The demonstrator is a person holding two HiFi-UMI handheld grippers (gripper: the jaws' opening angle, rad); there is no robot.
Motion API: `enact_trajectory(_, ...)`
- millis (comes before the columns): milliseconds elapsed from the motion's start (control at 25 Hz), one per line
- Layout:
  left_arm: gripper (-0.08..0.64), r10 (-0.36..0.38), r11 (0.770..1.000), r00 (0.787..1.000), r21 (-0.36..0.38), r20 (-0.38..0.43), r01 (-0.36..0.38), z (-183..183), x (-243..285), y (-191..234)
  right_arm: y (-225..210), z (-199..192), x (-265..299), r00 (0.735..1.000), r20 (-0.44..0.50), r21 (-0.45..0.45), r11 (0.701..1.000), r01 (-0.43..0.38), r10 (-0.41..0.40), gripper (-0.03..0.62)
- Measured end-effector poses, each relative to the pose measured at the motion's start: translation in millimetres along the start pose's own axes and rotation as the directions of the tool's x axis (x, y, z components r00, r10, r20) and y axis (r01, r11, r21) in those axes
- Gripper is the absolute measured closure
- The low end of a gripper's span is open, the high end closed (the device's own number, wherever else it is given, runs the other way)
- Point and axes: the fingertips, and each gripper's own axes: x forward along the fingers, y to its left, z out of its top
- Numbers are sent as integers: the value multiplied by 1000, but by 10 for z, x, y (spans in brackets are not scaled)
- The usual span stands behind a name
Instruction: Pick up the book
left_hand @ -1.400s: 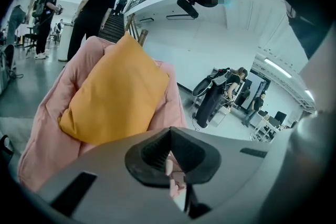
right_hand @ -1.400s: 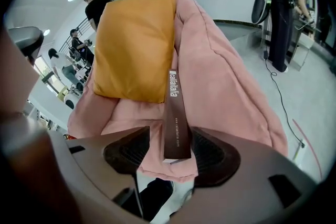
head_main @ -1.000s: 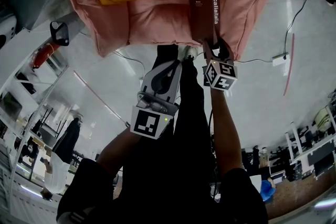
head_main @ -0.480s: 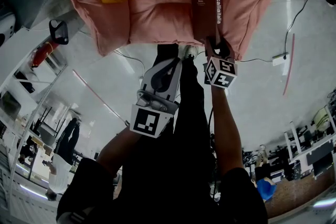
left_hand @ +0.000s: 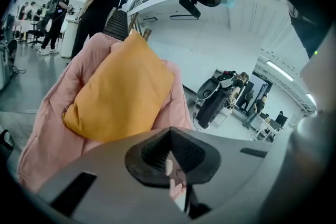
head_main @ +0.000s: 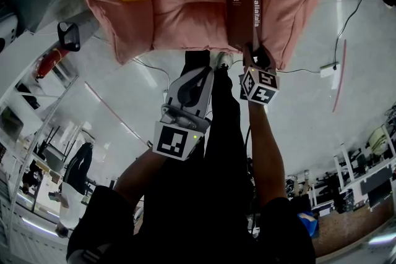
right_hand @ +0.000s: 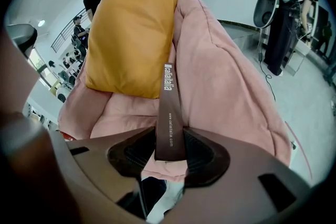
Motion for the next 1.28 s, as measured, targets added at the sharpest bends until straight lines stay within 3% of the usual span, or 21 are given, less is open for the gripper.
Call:
enact_trajectory(400, 554, 3, 1000, 1000, 6, 18, -3, 31, -58, 11, 273, -58, 5, 1000, 0, -17, 1000, -26, 26, 442)
enact_trajectory(1280, 554, 5, 1000, 999, 15, 40, -6, 117, -197, -36, 260, 161, -217, 998, 54, -9, 1000, -15, 16, 446)
